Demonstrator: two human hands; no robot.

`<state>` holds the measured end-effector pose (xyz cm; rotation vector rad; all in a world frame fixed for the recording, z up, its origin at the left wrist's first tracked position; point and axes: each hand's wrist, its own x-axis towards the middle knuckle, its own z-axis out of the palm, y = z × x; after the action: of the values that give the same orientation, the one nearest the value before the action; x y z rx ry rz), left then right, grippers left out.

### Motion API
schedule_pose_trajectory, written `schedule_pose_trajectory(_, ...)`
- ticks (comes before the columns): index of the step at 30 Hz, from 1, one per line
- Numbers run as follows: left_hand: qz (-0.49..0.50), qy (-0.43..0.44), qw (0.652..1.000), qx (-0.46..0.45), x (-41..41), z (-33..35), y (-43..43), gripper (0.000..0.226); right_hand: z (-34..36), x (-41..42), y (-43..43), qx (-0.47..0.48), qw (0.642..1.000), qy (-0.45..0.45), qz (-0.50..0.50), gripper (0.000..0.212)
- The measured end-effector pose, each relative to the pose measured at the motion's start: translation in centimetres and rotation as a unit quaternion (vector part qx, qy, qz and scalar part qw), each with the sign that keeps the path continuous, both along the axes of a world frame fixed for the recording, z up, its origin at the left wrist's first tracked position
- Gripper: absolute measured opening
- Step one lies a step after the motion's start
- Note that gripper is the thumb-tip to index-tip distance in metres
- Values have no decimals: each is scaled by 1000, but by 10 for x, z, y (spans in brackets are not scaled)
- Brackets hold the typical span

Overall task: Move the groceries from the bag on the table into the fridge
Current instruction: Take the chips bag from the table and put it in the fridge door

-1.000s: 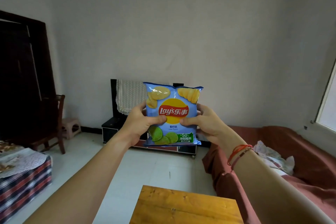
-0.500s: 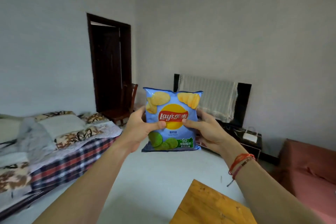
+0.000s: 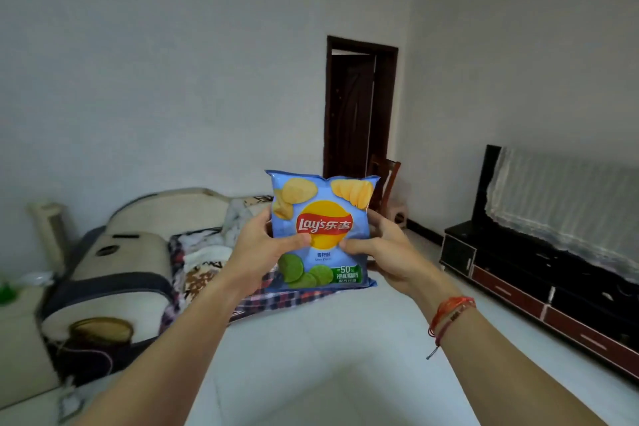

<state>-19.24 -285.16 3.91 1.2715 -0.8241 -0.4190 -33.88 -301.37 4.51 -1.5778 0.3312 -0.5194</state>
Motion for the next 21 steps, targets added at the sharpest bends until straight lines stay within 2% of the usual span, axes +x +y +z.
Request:
schedule_pose_trajectory(10, 184, -1, 983, 14, 42, -12, 104, 39, -17, 126, 58, 41, 982, 1, 186, 60)
schedule_pose_trajectory(15, 287, -10, 958, 26, 30, -18, 164, 49, -18, 169, 107, 25, 956, 0, 292, 64)
schedule_pose_trajectory(21, 417, 1, 908, 36, -16, -23, 242, 44, -24, 184, 191, 0, 910, -17, 414, 68)
